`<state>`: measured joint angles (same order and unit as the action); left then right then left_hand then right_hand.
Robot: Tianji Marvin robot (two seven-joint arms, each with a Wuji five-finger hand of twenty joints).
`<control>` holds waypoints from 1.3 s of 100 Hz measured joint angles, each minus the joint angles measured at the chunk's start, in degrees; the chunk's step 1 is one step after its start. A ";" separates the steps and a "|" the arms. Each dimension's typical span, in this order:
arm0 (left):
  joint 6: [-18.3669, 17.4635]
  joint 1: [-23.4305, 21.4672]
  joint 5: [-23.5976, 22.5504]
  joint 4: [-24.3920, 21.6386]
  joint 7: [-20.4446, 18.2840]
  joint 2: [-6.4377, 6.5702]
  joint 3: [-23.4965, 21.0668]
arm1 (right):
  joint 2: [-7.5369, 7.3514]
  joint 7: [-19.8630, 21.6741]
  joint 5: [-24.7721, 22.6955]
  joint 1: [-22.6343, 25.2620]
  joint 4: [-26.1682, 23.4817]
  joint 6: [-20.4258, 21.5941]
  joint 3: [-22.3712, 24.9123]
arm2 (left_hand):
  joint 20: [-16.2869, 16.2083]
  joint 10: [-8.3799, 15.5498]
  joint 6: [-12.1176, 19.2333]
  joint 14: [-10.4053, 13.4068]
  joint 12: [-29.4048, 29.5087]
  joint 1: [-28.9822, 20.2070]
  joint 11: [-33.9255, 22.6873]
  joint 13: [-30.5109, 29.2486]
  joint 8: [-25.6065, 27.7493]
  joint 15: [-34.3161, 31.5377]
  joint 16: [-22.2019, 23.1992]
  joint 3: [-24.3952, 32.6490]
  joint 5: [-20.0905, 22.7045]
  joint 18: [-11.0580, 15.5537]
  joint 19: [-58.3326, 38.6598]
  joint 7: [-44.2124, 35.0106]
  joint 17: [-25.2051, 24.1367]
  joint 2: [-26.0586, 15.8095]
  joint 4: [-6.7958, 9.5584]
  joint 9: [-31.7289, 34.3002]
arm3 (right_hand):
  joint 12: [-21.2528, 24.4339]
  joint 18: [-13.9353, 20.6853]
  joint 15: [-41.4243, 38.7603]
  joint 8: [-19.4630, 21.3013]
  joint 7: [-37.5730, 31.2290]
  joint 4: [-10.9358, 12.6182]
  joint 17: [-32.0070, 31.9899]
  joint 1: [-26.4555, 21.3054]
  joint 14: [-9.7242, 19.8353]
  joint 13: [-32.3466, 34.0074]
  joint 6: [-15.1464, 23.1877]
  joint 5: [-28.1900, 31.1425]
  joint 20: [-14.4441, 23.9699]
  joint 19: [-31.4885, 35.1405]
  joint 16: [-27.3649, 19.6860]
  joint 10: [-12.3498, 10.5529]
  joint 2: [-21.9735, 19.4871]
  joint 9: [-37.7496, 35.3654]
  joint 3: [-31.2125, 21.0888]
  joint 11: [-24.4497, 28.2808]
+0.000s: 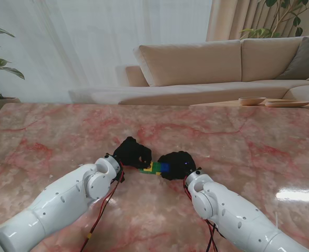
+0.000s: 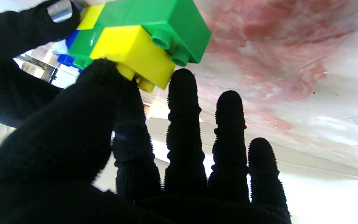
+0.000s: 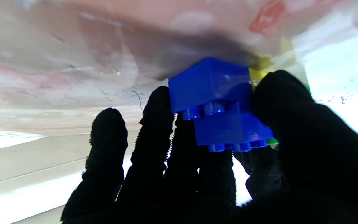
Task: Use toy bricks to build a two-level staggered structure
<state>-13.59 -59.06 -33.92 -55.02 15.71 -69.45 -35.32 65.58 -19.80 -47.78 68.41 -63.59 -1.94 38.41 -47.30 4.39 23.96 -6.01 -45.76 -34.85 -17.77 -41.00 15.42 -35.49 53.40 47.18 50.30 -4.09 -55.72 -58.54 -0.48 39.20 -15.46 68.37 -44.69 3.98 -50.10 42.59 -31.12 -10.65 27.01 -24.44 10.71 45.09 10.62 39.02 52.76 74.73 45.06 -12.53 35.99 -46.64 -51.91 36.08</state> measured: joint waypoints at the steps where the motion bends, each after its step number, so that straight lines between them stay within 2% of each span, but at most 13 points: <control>1: 0.00 0.05 0.07 0.08 -0.02 -0.02 0.05 | 0.00 -0.01 0.00 0.00 0.00 0.01 0.00 | 0.00 0.02 0.33 0.00 0.03 0.19 0.00 0.00 -0.06 0.00 0.00 0.00 0.00 0.00 -0.03 -0.04 0.00 0.01 0.00 0.00 | 0.00 0.00 0.00 0.00 0.00 0.00 0.00 0.00 0.00 0.00 0.00 0.00 0.00 0.00 0.00 0.00 0.00 -0.03 0.00 -0.06; 12: -0.25 0.80 0.80 1.03 -0.19 -0.18 0.71 | 0.00 -0.09 -0.01 -0.01 0.05 0.06 0.00 | 0.01 0.12 2.42 0.00 0.74 1.21 -0.10 -0.03 -1.17 -0.01 0.00 -0.03 0.68 0.00 -0.16 -0.05 0.05 0.48 -0.50 0.88 | 0.00 0.00 0.00 -0.01 0.00 0.00 0.00 0.00 0.00 0.00 -0.01 0.00 0.00 0.00 0.00 0.01 0.00 -0.18 0.00 -0.26; 35: -1.01 1.20 2.46 2.16 -1.05 -0.67 0.43 | 0.01 -0.22 0.00 -0.06 0.18 0.23 -0.02 | 0.88 0.12 2.70 -0.01 0.66 1.24 -0.10 0.04 -1.93 -0.02 -0.07 -0.13 1.23 0.00 -0.55 0.31 -0.25 0.76 -1.17 0.83 | 0.01 0.00 0.00 -0.03 -0.04 0.00 0.00 -0.01 0.00 0.00 -0.06 0.00 0.00 0.00 0.00 0.01 0.00 -0.21 0.00 -0.31; 44: -0.94 -0.36 3.06 1.56 -1.57 -0.91 -1.80 | 0.01 -0.19 0.04 -0.08 0.25 0.48 0.03 | 1.90 0.16 2.30 -0.01 0.97 1.07 -1.52 2.14 -0.46 0.10 -1.50 -0.19 0.43 0.00 -0.14 1.98 -1.49 0.50 -0.94 -4.43 | 0.01 0.00 0.00 -0.12 -0.05 0.00 0.00 -0.01 0.00 0.00 -0.07 0.00 0.00 0.00 0.00 0.01 0.00 -0.21 0.00 -0.31; 53: -0.78 -2.25 5.39 0.36 -2.19 -0.91 -3.72 | -0.03 -0.01 0.00 -0.13 0.25 0.71 0.09 | 3.40 0.17 -0.92 -0.01 5.40 -0.81 -7.18 4.84 2.39 2.11 -2.84 0.15 -1.92 0.00 3.18 2.55 -1.99 -0.09 -0.67 -12.14 | 0.01 0.00 0.00 -0.24 -0.05 0.00 0.00 0.00 0.00 0.00 -0.09 0.00 0.00 -0.02 0.00 0.01 0.00 -0.21 0.00 -0.30; 64: -0.96 -3.74 6.79 -0.44 -2.37 -0.81 -4.94 | -0.14 0.10 -0.32 -0.13 0.17 0.87 0.13 | 4.10 -0.14 -1.21 -0.14 12.74 -0.58 -10.56 7.10 5.59 3.69 -3.60 1.69 -5.12 -0.09 6.35 3.71 -2.10 -0.07 0.28 -17.52 | 0.11 0.00 0.00 -0.26 -0.12 0.00 0.00 -0.01 0.00 0.00 -0.26 0.00 0.00 -0.03 0.00 0.01 0.00 -0.21 0.00 -0.61; 67: -1.14 -4.06 6.72 -0.68 -2.43 -0.75 -5.27 | -0.16 0.10 -0.36 -0.14 0.17 0.90 0.13 | 4.48 -0.43 -1.91 -0.16 13.62 0.71 -10.76 8.23 6.64 3.69 -3.80 3.22 -6.45 -0.16 7.66 5.09 -2.10 -0.02 1.71 -19.05 | 0.12 0.00 0.00 -0.26 -0.46 0.00 0.00 -0.01 0.00 0.00 -0.59 0.00 0.00 -0.05 0.00 0.01 0.00 -0.21 0.00 -0.66; 68: -1.22 -4.18 6.70 -0.76 -2.46 -0.73 -5.40 | -0.17 0.10 -0.37 -0.14 0.17 0.92 0.13 | 4.89 -0.59 -2.78 -0.18 14.29 2.23 -10.81 8.90 7.23 3.69 -4.06 4.54 -7.28 -0.18 8.77 6.50 -2.10 -0.02 3.01 -20.50 | 0.13 0.00 0.00 -0.26 -0.56 0.00 0.00 -0.01 0.00 0.00 -0.64 0.00 0.00 -0.07 0.00 0.01 0.00 -0.21 0.00 -0.67; 73: -1.64 -4.88 6.65 -1.28 -2.63 -0.64 -6.33 | -0.20 0.10 -0.41 -0.16 0.17 0.99 0.12 | 5.08 -0.94 -5.68 -0.27 14.76 3.97 -10.74 10.93 8.25 5.23 -4.77 5.69 -9.27 -0.22 10.61 9.26 -2.19 -0.02 4.46 -23.65 | 0.20 0.00 0.00 -0.26 -0.62 -0.02 -0.01 0.15 0.00 0.00 -0.93 0.00 0.00 -0.18 0.00 0.16 0.00 -0.21 0.19 -0.70; 83: -1.57 -7.13 6.87 -3.60 -2.87 -0.35 -8.78 | -0.27 0.15 -0.54 -0.23 0.17 1.09 0.12 | 5.77 -1.86 -14.09 -0.37 17.45 7.10 -9.15 15.79 7.88 10.51 -9.29 4.34 -14.29 -0.28 17.89 18.11 -2.30 -0.93 4.58 -31.10 | 0.21 -0.09 0.82 -0.26 -0.63 -0.12 -0.70 1.41 -0.01 0.00 -2.08 0.00 0.00 -2.23 0.00 1.08 0.00 -0.15 0.60 -0.66; 85: -1.30 -7.69 7.02 -4.34 -2.98 -0.26 -9.30 | -0.29 0.18 -0.60 -0.25 0.17 1.11 0.12 | 6.78 -2.02 -17.51 -0.39 18.81 7.07 -7.75 16.75 6.53 12.10 -11.80 3.82 -16.84 -0.28 21.58 21.62 -2.30 -1.30 4.58 -33.15 | 0.21 -0.16 1.36 -0.26 -0.63 -0.09 -1.16 1.21 -0.01 -0.02 -1.25 0.00 0.00 -2.86 -0.28 1.00 -0.21 -0.06 0.46 -0.63; 99: 4.60 -11.87 8.04 -11.39 -4.17 0.53 -12.83 | -0.54 0.94 -1.12 -0.27 -0.16 1.51 0.28 | 8.24 -2.57 -19.18 -0.39 22.94 7.67 -4.82 18.11 5.19 16.66 -17.98 1.68 -18.84 -0.32 29.42 27.10 -2.91 -2.50 4.75 -36.64 | 1.02 -0.70 4.51 -0.26 -0.57 -0.04 -2.42 0.89 -0.16 -1.38 -0.29 0.02 -1.37 -6.56 -1.79 0.57 -0.73 0.40 0.29 -0.82; 130: 7.16 -18.21 5.84 -19.36 -4.07 1.65 -18.49 | -1.00 1.63 -2.12 -0.30 -0.61 2.15 0.32 | 8.14 -2.66 -20.04 -0.39 25.18 7.73 -3.56 19.54 2.93 19.96 -21.27 -1.42 -18.83 -0.32 31.84 30.66 -2.93 -2.51 5.35 -38.97 | 4.63 -1.01 7.79 0.03 1.86 0.00 -3.88 0.89 -0.41 -3.65 -0.26 -0.46 -2.64 -10.28 -3.81 0.95 -1.68 3.34 0.57 -4.49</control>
<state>-6.42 -77.28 -28.08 -74.39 11.64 -67.80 -53.80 64.58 -18.16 -49.90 68.12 -64.20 0.21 38.74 -39.16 1.72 3.93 -6.41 -20.58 -27.13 -21.33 -21.46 18.35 -15.53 32.13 45.75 31.47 -4.41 -23.88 -27.87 -3.41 36.69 -10.11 29.40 -40.06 2.97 -42.31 42.62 -29.26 -10.65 23.13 -23.55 10.30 41.45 10.36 38.56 50.11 64.45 41.25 -11.59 34.31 -43.30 -51.34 31.60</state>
